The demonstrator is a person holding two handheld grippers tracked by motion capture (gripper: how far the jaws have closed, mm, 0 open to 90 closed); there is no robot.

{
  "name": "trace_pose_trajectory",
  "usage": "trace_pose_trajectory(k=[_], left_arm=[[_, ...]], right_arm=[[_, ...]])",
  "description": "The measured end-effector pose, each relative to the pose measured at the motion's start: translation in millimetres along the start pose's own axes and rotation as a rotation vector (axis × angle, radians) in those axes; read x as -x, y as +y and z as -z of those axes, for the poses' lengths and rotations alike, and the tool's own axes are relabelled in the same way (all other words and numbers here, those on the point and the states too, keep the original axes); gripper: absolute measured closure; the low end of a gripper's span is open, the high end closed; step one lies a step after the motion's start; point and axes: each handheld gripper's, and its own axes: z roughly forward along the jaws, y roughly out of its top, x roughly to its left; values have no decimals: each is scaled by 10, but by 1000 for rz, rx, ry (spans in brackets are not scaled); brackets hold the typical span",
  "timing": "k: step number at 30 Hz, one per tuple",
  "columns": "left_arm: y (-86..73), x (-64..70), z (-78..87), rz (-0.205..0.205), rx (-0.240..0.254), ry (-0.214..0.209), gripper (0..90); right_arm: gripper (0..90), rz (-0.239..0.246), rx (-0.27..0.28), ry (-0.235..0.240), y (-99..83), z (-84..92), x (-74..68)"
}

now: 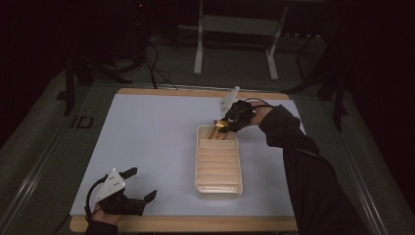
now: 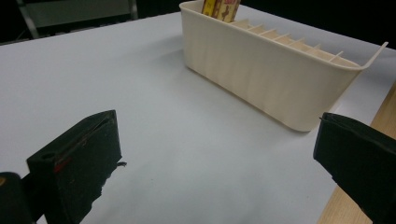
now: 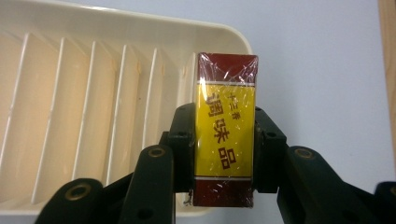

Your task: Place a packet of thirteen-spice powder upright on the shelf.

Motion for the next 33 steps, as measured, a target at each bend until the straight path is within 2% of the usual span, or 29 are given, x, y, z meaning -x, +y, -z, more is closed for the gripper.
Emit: trace_pose_trajectory(k=[14,19,24,27,30,33], left_arm=[[2,0,1,-1,1,-2,10],[2,2,2,-3,1,-2,10],[2,4,1,-2,2,-3,10],[3,6,-2,-4,1,-2,10],[3,7,-2,-4,-1,-2,9],[4,5,-3,-4,-3,0,10]], right_arm=[[661,-7,-32,33,36,-210,15],[615,-3,-36,22,77,-231,5],[585,-18,-40,0,91,-167,-3],[576,-26,-24,-19,98,-88,0],[577,-33,-12,-18,95,-39,-7],[554,-57,-17,-36,76,45,-31]])
